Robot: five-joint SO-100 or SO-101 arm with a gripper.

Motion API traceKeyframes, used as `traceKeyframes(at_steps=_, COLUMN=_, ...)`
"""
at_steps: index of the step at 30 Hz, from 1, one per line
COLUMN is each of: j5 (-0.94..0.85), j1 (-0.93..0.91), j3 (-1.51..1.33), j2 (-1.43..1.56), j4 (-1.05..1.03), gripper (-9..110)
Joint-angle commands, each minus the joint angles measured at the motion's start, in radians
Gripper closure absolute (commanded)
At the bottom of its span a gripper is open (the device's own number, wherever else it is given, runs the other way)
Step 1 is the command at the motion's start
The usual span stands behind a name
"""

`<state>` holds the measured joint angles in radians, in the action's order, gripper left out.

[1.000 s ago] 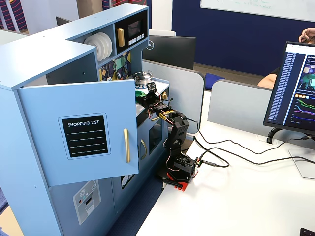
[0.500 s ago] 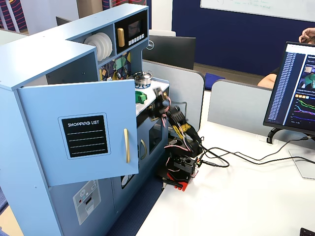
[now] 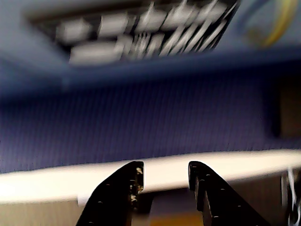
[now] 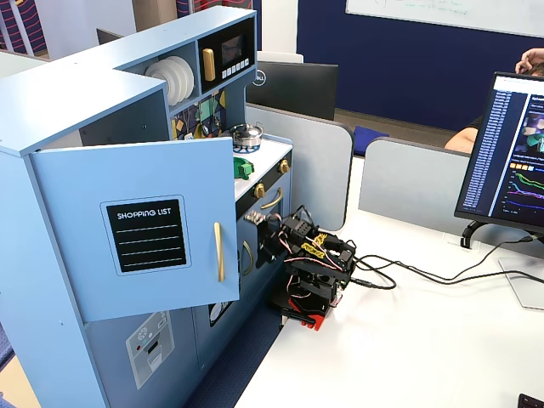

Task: Take off the lid from the green recipient and place it on the counter

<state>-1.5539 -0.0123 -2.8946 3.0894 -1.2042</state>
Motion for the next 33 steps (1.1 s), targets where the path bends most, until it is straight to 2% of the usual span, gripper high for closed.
traceKeyframes(at_steps=1, j5=0.026, j1=0.054, j3=-0.052, j2=0.051, j4=-0.072, gripper=101)
traceKeyframes(at_steps=6, j5=-0.035, j1=0.075, j3=-0.101, j2=0.077, j4=-0.232, gripper=101)
traceKeyframes(at_steps=13, j5=-0.038, j1=0.074, j3=-0.101, j2=0.087, j4=-0.319, gripper=101)
traceKeyframes(at_steps=15, j5=0.020, j1=0.077, j3=-0.101, j2=0.087, j4=-0.328, gripper=100)
traceKeyframes(at_steps=23, j5=0.043, j1=-0.005, j3=-0.101, j2=0.089, j4=-0.328, gripper=100)
traceKeyframes(at_steps=33, j5=0.043, j1=-0.009, j3=-0.101, j2=0.089, j4=-0.328, gripper=100)
